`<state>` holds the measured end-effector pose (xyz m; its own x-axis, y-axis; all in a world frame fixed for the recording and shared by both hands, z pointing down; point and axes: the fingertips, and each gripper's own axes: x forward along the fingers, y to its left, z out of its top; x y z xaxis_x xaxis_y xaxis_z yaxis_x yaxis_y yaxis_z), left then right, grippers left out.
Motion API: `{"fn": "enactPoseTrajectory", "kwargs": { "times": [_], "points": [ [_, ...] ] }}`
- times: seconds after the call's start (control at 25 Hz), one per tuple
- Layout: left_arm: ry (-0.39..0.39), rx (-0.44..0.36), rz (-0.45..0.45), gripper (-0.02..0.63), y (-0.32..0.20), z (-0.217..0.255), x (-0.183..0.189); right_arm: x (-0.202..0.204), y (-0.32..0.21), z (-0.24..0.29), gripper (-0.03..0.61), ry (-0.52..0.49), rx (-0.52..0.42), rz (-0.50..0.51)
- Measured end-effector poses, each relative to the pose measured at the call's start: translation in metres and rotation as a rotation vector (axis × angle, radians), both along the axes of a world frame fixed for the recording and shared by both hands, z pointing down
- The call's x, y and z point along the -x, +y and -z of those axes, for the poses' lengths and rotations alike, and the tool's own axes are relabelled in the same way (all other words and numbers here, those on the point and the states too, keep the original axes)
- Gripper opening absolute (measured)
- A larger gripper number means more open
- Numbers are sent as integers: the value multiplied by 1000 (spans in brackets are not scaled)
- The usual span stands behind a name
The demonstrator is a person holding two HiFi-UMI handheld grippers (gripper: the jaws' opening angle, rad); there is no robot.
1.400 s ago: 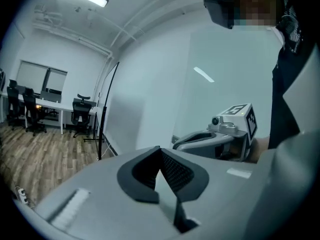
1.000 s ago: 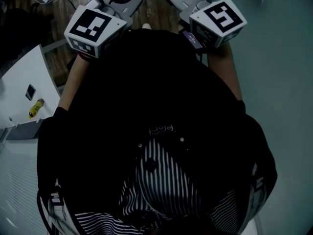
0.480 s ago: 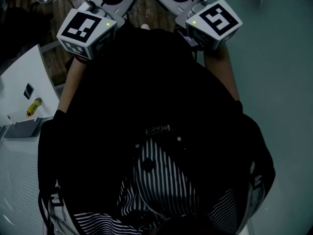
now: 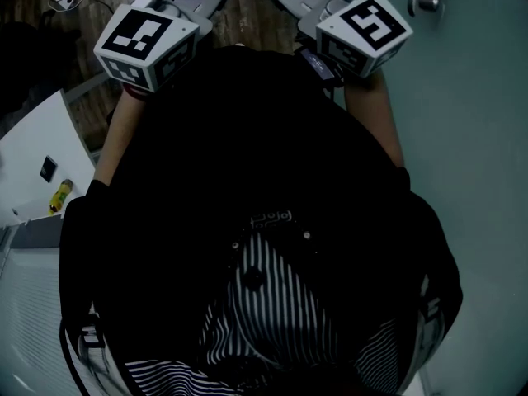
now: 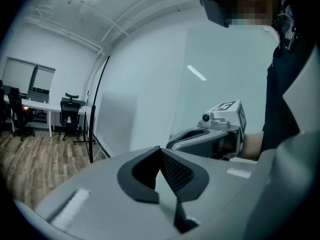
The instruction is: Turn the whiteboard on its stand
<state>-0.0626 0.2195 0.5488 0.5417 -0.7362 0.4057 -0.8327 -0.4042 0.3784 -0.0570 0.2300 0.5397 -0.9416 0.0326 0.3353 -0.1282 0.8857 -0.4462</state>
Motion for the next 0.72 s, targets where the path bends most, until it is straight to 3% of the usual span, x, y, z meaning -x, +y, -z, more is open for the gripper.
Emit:
{"fn": "enactPoseTrajectory", "kwargs": {
  "times": [0.48, 0.72],
  "points": [
    [-88, -94, -90, -2, -4, 7, -3, -4, -4, 3, 2, -58, -121, -76],
    [-51, -136, -117, -2, -8, 21, -9, -10, -7, 17, 2, -18, -194, -116]
  ]
}}
